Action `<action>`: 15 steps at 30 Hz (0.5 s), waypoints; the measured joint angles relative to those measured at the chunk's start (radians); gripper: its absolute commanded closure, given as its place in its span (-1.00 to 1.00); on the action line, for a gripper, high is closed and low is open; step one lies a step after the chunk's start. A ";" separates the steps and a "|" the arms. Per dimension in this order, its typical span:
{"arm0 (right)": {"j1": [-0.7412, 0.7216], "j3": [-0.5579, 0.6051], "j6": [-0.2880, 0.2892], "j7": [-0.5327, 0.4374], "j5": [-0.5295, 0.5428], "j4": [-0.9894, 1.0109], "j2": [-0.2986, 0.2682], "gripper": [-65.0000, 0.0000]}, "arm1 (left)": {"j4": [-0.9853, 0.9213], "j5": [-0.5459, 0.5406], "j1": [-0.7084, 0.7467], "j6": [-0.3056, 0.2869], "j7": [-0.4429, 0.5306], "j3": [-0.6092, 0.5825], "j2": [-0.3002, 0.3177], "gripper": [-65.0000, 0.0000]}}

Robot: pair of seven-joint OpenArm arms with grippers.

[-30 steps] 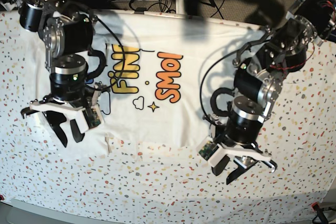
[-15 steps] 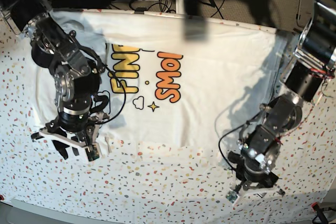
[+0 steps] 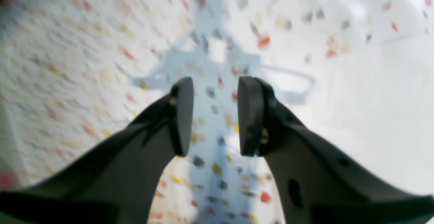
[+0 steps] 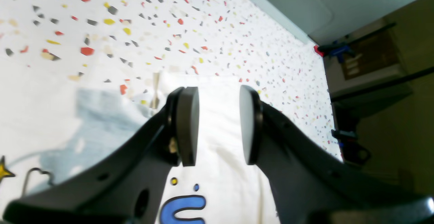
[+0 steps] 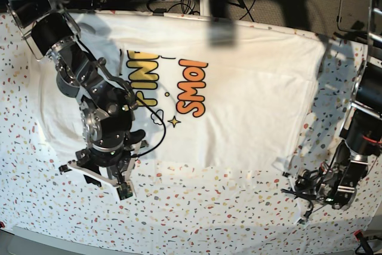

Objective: Fold the T-shirt properly
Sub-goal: 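Move left gripper to the hem corner, right gripper over the print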

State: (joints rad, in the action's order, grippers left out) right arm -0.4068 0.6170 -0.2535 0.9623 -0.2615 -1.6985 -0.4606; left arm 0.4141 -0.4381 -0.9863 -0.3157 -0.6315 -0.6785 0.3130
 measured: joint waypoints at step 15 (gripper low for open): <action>0.063 -0.012 0.003 0.042 -0.079 0.000 0.214 0.37 | -0.172 -0.028 0.033 -0.210 0.060 0.557 -0.001 0.33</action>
State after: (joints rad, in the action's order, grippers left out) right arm -0.3439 0.6048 -0.2501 1.0046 -0.3401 -1.6985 -0.2466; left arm 0.2420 -0.4664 -0.9531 -0.5259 -0.5713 -0.1219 0.3122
